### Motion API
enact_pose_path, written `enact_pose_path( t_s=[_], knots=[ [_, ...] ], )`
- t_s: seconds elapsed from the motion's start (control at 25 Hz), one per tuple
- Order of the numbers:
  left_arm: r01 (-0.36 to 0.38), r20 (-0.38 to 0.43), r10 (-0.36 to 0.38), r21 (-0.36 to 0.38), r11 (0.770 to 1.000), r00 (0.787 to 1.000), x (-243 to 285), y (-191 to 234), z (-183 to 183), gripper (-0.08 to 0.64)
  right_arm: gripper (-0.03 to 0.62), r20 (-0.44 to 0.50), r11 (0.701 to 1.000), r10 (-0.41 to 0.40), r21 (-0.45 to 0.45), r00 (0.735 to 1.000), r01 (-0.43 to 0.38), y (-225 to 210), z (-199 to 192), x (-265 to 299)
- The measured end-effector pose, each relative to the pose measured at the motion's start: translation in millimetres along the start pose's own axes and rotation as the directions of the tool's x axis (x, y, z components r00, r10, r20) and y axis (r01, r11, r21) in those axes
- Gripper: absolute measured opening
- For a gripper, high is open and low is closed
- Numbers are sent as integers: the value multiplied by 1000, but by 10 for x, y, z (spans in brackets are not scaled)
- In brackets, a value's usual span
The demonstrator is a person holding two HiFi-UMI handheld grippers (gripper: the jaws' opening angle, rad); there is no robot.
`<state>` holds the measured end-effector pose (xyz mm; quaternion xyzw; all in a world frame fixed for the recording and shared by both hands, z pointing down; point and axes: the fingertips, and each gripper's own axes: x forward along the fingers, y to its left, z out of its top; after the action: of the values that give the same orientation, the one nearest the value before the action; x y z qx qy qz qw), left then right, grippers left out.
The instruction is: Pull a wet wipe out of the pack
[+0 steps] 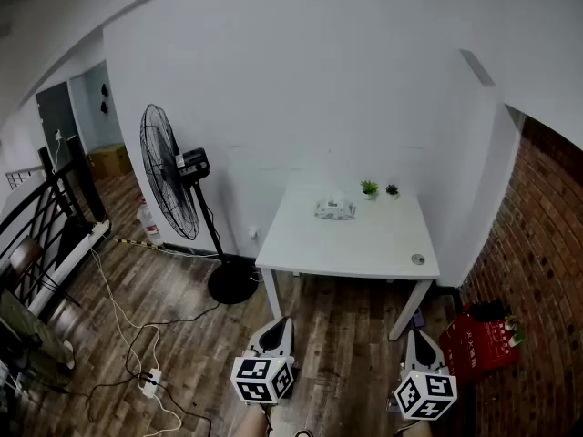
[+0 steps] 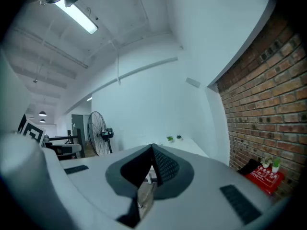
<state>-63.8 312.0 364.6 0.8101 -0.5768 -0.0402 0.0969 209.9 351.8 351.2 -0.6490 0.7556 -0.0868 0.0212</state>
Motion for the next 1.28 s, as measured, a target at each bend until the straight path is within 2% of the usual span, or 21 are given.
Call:
enact_pose_path(
  t_s=[0.4, 0.56, 0.84, 1.28],
  knots=[
    [4, -5, -4, -21, 1000, 1000, -75, 50, -65, 2, 2, -5, 1000, -14, 8, 1000, 14, 50, -56, -101],
    [2, -10, -2, -14, 1000, 1000, -76, 79, -71, 2, 2, -4, 998, -14, 56, 1000, 14, 35, -86, -86],
    [-11, -12, 11, 1, 1000, 1000, -113, 220, -42, 2, 3, 11, 999, 6, 47, 1000, -6, 174, -54, -49],
    [-4, -27, 4, 26, 1000, 1000, 36, 430, -27, 2, 81, 6, 1000, 7, 12, 1000, -7, 337, -65, 131]
  ],
)
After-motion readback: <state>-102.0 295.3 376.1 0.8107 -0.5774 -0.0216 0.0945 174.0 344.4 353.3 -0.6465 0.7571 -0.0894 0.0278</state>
